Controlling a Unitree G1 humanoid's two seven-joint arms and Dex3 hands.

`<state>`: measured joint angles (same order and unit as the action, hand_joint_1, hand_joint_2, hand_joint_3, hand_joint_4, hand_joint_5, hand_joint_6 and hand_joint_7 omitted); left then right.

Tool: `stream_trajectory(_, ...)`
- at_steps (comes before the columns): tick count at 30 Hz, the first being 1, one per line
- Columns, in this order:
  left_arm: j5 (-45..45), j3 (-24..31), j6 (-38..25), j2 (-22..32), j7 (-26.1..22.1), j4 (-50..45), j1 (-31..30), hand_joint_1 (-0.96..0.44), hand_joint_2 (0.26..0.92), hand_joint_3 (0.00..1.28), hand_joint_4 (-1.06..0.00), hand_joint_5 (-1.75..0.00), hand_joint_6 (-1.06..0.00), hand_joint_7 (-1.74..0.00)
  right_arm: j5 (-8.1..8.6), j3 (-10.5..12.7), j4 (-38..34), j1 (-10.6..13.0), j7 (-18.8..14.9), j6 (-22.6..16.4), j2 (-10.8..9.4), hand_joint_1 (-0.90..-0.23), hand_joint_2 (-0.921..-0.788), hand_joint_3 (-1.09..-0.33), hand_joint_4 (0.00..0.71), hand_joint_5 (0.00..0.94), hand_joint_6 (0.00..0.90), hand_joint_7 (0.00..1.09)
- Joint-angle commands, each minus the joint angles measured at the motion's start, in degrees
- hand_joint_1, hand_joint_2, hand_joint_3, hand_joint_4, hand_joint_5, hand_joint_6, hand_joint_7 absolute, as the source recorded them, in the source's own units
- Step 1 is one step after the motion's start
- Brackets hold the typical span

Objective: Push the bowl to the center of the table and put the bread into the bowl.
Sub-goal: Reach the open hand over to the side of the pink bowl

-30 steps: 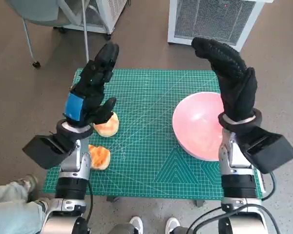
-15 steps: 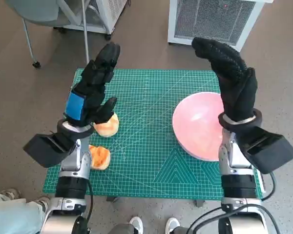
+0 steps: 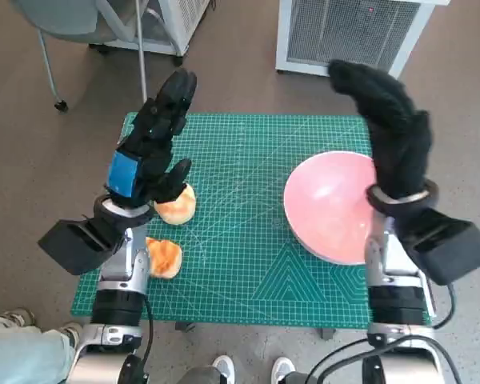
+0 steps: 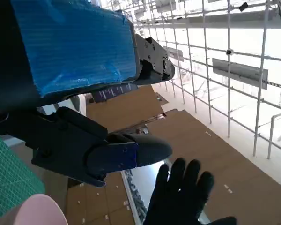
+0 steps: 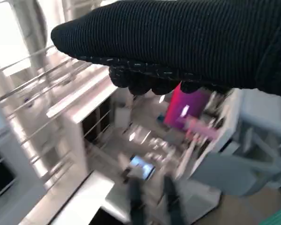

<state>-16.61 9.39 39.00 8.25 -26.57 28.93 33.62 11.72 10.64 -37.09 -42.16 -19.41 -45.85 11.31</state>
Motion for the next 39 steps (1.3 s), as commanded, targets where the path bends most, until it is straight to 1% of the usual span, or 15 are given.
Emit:
stream_trajectory(1,-1.0,0.8,1.2,-0.1,-0.5,1.9,1.1,-0.66,0.921,0.52,-0.14,0.0,-0.29,0.0,-5.6,2.8,-10.6,-1.0,9.2,-1.0,3.5,-0.712,-0.921,-0.839,0.274,0.005,0.004,0.72)
stream_trajectory(2,-1.1,0.8,1.4,-0.1,-0.5,2.1,1.2,-0.66,0.921,0.52,-0.14,0.0,-0.29,0.0,-6.68,3.0,-12.4,-1.4,11.1,-1.2,4.0,-0.712,-0.921,-0.838,0.277,0.005,0.004,0.71)
stream_trajectory(3,-1.1,0.8,1.5,-0.2,-0.5,2.3,1.2,-0.66,0.921,0.52,-0.14,0.0,-0.29,0.0,-8.07,3.1,-14.7,-1.9,13.7,-0.9,4.8,-0.712,-0.921,-0.837,0.277,0.006,0.004,0.71)
stream_trajectory(5,-1.0,0.9,1.8,-0.3,-0.5,2.8,1.4,-0.66,0.921,0.52,-0.14,0.0,-0.29,0.0,-9.85,3.3,-18.7,-2.7,17.6,-0.3,6.1,-0.715,-0.921,-0.835,0.281,0.006,0.011,0.67)
stream_trajectory(8,-1.2,0.9,2.0,-0.4,-0.6,3.4,1.6,-0.66,0.921,0.52,-0.14,0.0,-0.29,0.0,-11.18,3.3,-23.7,-3.9,21.1,0.6,7.6,-0.721,-0.921,-0.837,0.284,0.006,0.024,0.63)
stream_trajectory(10,-1.2,0.8,2.0,-0.4,-0.5,3.6,1.8,-0.66,0.921,0.52,-0.14,0.0,-0.29,0.0,-11.29,3.4,-26.7,-4.3,22.3,1.6,8.4,-0.718,-0.921,-0.839,0.281,0.004,0.033,0.6)
stream_trajectory(14,-1.1,0.7,2.3,-0.5,-0.3,3.4,1.7,-0.66,0.921,0.52,-0.14,0.0,-0.29,0.0,-10.66,3.7,-30.4,-4.3,22.3,3.1,9.5,-0.695,-0.921,-0.847,0.269,0.001,0.05,0.56)
stream_trajectory(16,-1.1,0.7,2.2,-0.5,-0.3,3.3,1.7,-0.66,0.921,0.52,-0.13,0.0,-0.29,0.0,-10.08,4.1,-31.9,-4.1,21.8,4.1,9.6,-0.681,-0.921,-0.853,0.262,0.0,0.055,0.55)
stream_trajectory(18,-1.3,0.8,2.2,-0.5,-0.4,3.1,1.7,-0.65,0.921,0.52,-0.13,0.0,-0.29,0.0,-9.89,4.4,-32.8,-3.9,21.7,4.9,9.7,-0.663,-0.921,-0.862,0.255,0.0,0.058,0.54)
stream_trajectory(22,-1.3,0.8,2.3,-0.5,-0.4,3.3,1.7,-0.65,0.921,0.52,-0.13,0.0,-0.29,0.0,-10.77,4.0,-34.2,-3.2,22.9,5.9,9.4,-0.655,-0.921,-0.872,0.247,0.0,0.055,0.53)
stream_trajectory(24,-1.3,0.9,2.2,-0.4,-0.4,3.4,1.7,-0.65,0.921,0.52,-0.13,0.0,-0.29,0.0,-11.05,3.8,-34.8,-2.8,23.2,6.4,9.1,-0.653,-0.921,-0.875,0.24,0.0,0.055,0.53)
stream_trajectory(26,-1.3,0.9,2.1,-0.4,-0.3,3.2,1.7,-0.65,0.921,0.52,-0.13,0.0,-0.29,0.0,-10.99,3.8,-35.3,-2.5,22.9,6.9,8.7,-0.654,-0.921,-0.875,0.232,0.0,0.055,0.53)
stream_trajectory(34,-1.5,0.8,1.4,-0.3,-0.1,2.0,1.2,-0.66,0.921,0.52,-0.13,0.0,-0.29,0.0,-9.19,5.2,-37.1,-1.5,20.5,10.7,6.6,-0.642,-0.921,-0.871,0.222,0.0,0.062,0.53)
stream_trajectory(39,-1.0,0.8,1.4,0.1,0.3,1.4,0.7,-0.66,0.921,0.52,-0.14,0.0,-0.29,0.0,-8.16,5.9,-37.7,-0.9,19.0,12.7,4.6,-0.637,-0.921,-0.873,0.221,0.001,0.064,0.53)
